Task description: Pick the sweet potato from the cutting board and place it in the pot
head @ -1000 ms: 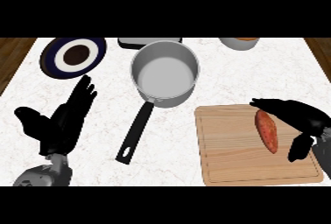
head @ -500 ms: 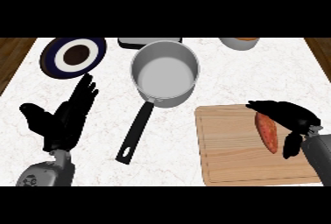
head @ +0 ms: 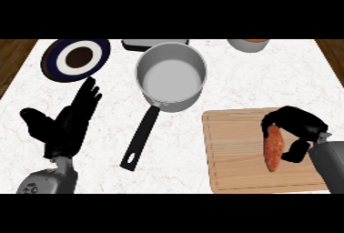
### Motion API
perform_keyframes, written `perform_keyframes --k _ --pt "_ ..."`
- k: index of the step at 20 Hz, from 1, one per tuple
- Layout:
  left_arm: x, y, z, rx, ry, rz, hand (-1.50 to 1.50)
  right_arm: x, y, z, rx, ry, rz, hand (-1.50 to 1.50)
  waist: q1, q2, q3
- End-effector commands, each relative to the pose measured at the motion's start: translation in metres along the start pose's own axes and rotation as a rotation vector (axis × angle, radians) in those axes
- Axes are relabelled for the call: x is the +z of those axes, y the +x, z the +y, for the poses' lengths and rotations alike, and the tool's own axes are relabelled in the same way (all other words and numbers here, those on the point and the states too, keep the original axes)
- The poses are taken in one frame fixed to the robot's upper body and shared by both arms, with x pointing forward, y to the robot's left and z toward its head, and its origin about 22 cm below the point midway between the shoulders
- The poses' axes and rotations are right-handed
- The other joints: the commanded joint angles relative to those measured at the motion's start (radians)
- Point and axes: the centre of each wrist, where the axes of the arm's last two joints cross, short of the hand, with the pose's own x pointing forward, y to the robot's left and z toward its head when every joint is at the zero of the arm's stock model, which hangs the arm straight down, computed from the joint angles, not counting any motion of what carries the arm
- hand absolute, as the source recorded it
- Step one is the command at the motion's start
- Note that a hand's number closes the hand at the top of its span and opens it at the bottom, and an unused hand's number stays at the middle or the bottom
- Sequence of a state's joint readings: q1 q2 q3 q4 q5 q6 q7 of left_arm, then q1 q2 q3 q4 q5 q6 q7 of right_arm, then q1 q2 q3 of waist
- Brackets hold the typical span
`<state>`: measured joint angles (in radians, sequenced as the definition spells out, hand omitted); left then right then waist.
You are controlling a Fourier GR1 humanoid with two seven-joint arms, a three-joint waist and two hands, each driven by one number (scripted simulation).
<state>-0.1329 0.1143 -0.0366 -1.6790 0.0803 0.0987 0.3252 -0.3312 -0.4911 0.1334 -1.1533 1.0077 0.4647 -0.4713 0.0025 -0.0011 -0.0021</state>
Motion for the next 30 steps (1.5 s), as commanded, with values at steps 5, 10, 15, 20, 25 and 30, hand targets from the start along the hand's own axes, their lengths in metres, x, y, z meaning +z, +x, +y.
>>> perform_keyframes --k 5,10,15,20,25,30 --pt "0.006 -0.007 0.014 -0.008 0.046 0.023 0.00 -0.029 0.036 0.031 -0.238 -0.122 0.343 1.50 -0.056 -0.017 -0.004" --pt "0.010 -0.009 0.021 -0.002 0.096 0.037 0.00 -0.037 0.055 0.068 -0.429 -0.222 0.660 1.50 -0.112 -0.037 -0.007" --pt "0.012 -0.010 0.024 -0.001 0.100 0.044 0.00 -0.038 0.093 0.040 -0.403 -0.468 0.900 1.50 -0.096 -0.044 -0.010" --pt "0.009 -0.010 0.019 -0.003 0.074 0.048 0.00 -0.031 0.145 0.003 -0.339 -0.696 0.966 1.50 -0.077 -0.043 -0.008" --pt "0.007 -0.007 0.014 -0.012 0.033 0.037 0.00 -0.018 0.220 -0.032 -0.322 -0.899 0.931 1.50 -0.032 -0.037 -0.006" --pt "0.006 -0.009 0.004 -0.004 0.003 0.038 0.00 0.008 0.295 -0.060 -0.193 -1.073 0.861 1.50 -0.002 -0.033 -0.007"
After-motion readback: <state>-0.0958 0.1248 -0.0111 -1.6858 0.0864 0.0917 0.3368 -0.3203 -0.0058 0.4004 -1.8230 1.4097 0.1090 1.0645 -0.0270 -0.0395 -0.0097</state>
